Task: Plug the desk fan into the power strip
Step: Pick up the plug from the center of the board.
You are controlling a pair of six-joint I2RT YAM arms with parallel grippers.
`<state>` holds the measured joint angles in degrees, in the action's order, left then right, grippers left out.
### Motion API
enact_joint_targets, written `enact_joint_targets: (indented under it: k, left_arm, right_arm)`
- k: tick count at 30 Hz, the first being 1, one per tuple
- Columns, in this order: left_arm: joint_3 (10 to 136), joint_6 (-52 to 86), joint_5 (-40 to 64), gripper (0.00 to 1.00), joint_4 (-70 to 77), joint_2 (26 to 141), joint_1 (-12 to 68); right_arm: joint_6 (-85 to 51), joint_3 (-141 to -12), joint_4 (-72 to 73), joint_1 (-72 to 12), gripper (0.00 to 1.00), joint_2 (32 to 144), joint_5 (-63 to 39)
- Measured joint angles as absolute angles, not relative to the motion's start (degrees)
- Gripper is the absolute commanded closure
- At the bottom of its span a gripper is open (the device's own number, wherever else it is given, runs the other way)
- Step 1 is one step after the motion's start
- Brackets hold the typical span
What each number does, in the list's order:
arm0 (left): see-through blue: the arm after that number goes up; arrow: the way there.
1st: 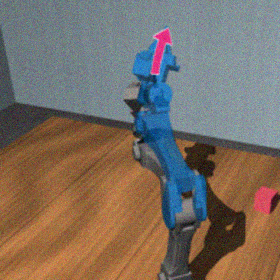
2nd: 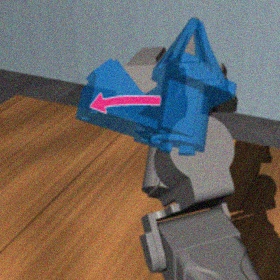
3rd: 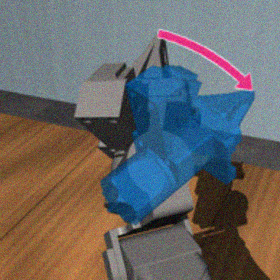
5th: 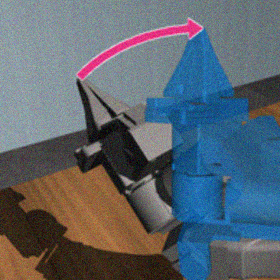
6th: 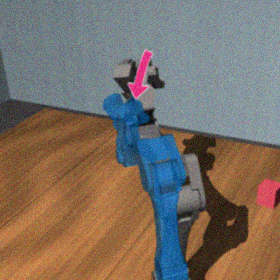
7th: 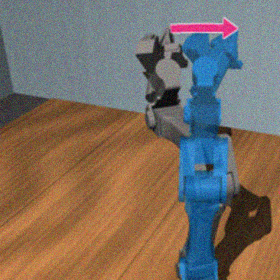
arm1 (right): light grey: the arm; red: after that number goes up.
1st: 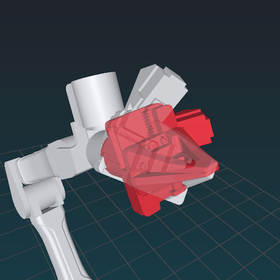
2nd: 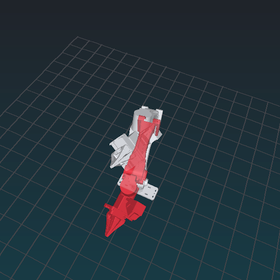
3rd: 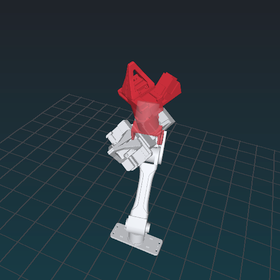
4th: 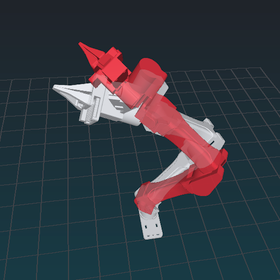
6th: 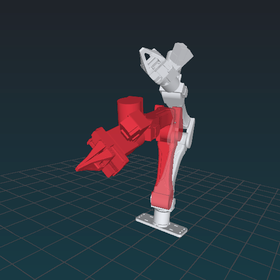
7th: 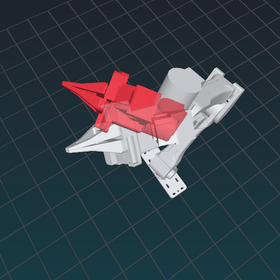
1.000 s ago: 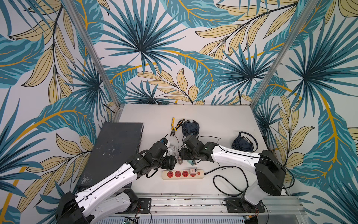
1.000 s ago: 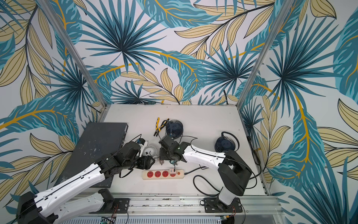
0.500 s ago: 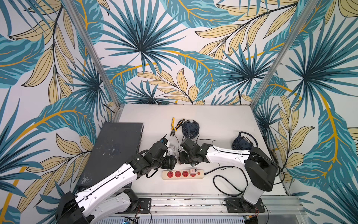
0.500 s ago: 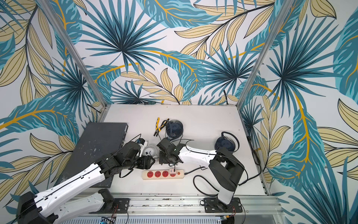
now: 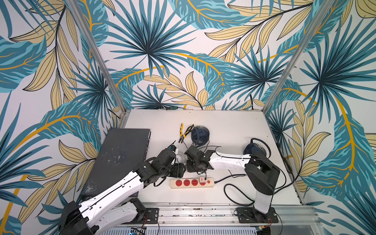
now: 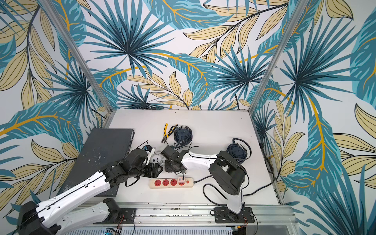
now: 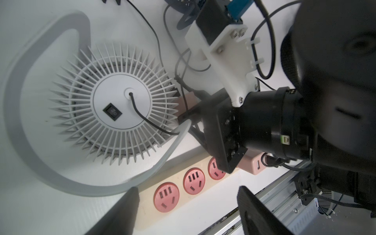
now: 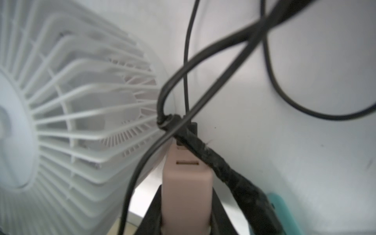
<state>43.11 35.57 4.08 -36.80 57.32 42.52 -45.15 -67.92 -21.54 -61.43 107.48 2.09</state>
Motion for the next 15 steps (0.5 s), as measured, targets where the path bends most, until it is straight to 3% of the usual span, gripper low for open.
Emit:
enact_joint_targets:
  k: [4,8,15]
  left_arm:
    - [43.1,35.6,3.2,0.21,-36.9,55.9,42.5]
    - [43.1,35.4,2.1,0.2,-36.6,52.6,42.5]
    - [43.1,33.8,2.6,0.19,-32.8,50.0,42.5]
  right_arm:
    - [-45.6,-64.3,-21.8,-61.6,0.84,103.4,3.8]
    - [-46.7,-56.8,-23.2,-61.4,0.83,89.4,5.0]
    - [-47.0,-54.6,-22.2,-58.2,0.82,78.4,0.9]
